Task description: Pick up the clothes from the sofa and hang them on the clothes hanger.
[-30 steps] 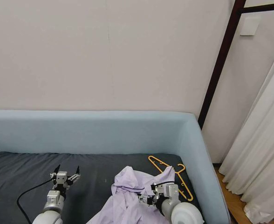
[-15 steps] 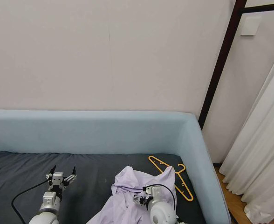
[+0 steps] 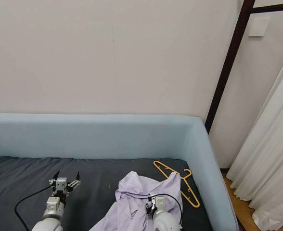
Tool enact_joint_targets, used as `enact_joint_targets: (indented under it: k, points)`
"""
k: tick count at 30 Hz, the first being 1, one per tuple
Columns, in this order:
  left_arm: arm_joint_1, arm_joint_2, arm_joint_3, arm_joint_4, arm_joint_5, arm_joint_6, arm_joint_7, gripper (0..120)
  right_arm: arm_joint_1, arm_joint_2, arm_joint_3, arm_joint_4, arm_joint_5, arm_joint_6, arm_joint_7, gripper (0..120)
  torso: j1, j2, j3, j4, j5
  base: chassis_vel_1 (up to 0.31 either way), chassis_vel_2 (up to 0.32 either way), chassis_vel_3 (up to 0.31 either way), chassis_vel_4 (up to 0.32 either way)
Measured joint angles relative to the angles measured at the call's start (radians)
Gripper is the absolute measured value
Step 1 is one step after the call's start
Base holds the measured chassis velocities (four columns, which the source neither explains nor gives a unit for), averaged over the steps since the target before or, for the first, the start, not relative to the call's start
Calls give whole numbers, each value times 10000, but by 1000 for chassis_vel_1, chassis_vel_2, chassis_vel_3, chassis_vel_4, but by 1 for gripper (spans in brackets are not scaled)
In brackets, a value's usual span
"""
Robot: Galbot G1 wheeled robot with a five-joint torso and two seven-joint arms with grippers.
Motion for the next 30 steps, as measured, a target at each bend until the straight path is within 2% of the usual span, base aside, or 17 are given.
enact_joint_targets:
  k: [3,5,8,9,10,13,14,15,18,20,21,23,25,30]
  points:
    - [-133,-62,88,105,-4,-11,0,100,-232,-433,111,345,15,319,-455,19,0,0,0,0,1,0,0,0,0]
    - [-163,-76,112,132,-4,-12,1,100,-273,-520,146,428,15,438,-573,15,0,0,0,0,0,0,0,0,0]
    - [-287,-130,192,236,-8,-24,11,100,-498,-1085,378,1037,-53,1563,-1859,1,-1,-1,0,0,2,0,0,0,0]
    - [-287,-130,192,236,-8,-24,11,100,-498,-1085,378,1037,-53,1563,-1859,1,-1,-1,0,0,2,0,0,0,0]
    - [-323,-136,208,270,-14,-37,15,100,-577,-1323,544,1321,-64,2065,-2601,0,0,0,0,-1,1,0,0,0,0]
    - [-342,-138,216,305,-18,-51,18,100,-644,-1527,719,1598,0,2537,-3263,0,0,0,0,-1,2,0,0,0,0]
    - [-348,-137,218,339,-23,-80,20,100,-676,-1750,920,1891,154,3031,-4040,0,0,0,0,-1,0,0,0,0,0]
    - [-348,-137,218,339,-23,-80,20,100,-676,-1750,920,1891,154,3031,-4040,0,0,0,0,-1,0,0,0,0,0]
    - [-349,-127,208,396,-30,-151,29,100,-459,-2294,1403,2334,514,4755,-6920,0,0,0,0,0,1,0,0,0,0]
    - [-315,-143,148,381,-32,-178,30,100,324,-2690,1572,2396,1247,5724,-9362,0,0,0,0,0,1,0,0,0,0]
    - [-315,-143,148,381,-32,-178,30,100,324,-2690,1572,2396,1247,5724,-9362,0,0,0,0,0,1,0,0,0,0]
    - [-247,-170,91,293,-32,-181,29,100,1368,-2968,1474,2359,2163,6028,-10745,0,0,0,0,1,-1,0,0,0,0]
    - [-181,-179,25,235,-31,-184,26,100,2289,-3088,1208,2296,2940,6110,-11318,0,0,0,1,2,0,0,0,0,0]
    - [-88,-178,-64,209,-32,-185,14,100,3306,-3131,1015,2749,4133,6112,-11456,0,1,-1,1,4,-1,0,0,0,0]
